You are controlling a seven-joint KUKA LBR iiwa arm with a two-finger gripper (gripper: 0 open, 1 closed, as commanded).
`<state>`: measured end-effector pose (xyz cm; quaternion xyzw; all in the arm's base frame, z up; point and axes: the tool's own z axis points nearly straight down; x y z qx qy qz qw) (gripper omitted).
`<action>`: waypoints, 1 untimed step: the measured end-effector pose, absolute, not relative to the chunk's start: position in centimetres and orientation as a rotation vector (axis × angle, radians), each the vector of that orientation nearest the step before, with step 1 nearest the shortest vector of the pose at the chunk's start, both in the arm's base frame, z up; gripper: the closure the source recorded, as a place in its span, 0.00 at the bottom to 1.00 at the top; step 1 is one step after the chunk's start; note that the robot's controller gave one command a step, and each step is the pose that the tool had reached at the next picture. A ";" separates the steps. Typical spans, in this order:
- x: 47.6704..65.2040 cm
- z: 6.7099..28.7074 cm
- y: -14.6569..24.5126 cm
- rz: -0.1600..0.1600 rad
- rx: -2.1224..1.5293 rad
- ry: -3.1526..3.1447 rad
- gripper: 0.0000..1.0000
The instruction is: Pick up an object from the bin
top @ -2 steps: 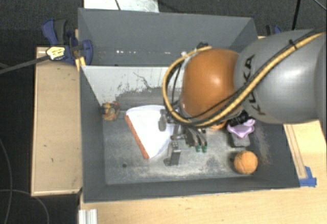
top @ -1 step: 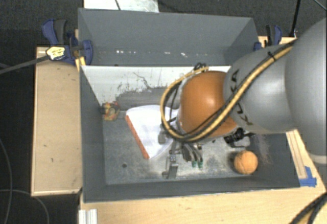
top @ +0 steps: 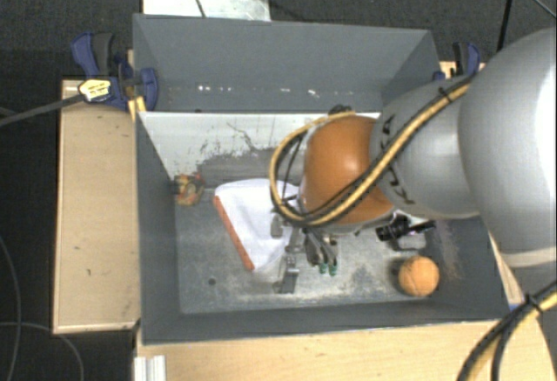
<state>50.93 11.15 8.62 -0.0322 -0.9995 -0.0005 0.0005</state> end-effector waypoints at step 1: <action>52.2 8.2 5.4 -0.001 0.092 -3.141 1.00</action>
Offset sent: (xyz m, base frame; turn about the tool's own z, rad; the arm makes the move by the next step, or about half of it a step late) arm 0.0000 0.0000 0.0000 0.0000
